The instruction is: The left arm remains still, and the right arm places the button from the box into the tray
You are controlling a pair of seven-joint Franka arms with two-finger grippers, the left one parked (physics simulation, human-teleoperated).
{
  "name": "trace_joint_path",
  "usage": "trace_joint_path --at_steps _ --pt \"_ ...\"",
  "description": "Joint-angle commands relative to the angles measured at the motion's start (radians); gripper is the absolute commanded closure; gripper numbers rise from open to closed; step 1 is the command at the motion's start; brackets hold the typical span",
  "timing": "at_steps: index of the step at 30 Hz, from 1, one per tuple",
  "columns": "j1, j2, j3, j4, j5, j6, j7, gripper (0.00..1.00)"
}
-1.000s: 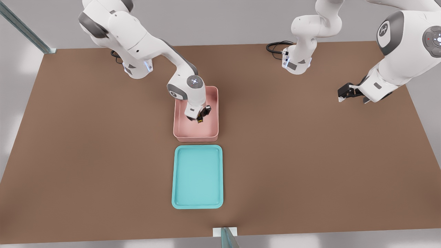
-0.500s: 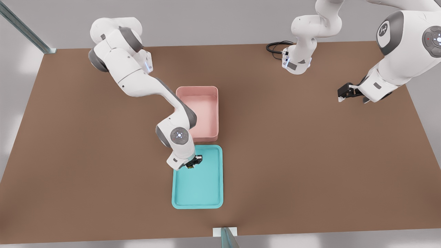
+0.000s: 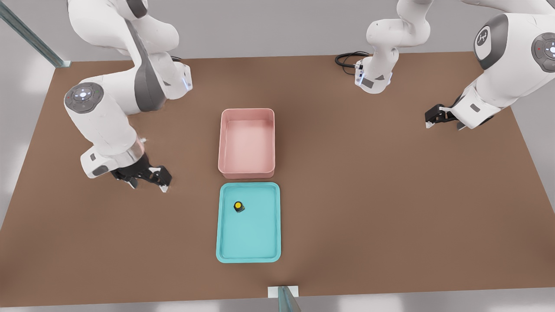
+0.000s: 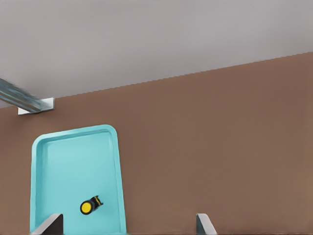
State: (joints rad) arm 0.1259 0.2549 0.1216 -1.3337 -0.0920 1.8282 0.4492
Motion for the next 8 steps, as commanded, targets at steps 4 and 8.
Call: trace_joint_path --at_steps 4,8 --pt "-0.003 0.009 -0.037 0.053 0.055 -0.285 -0.422 0.00" --pt "-0.005 0.009 -0.039 0.053 0.057 -0.283 -0.422 0.00"
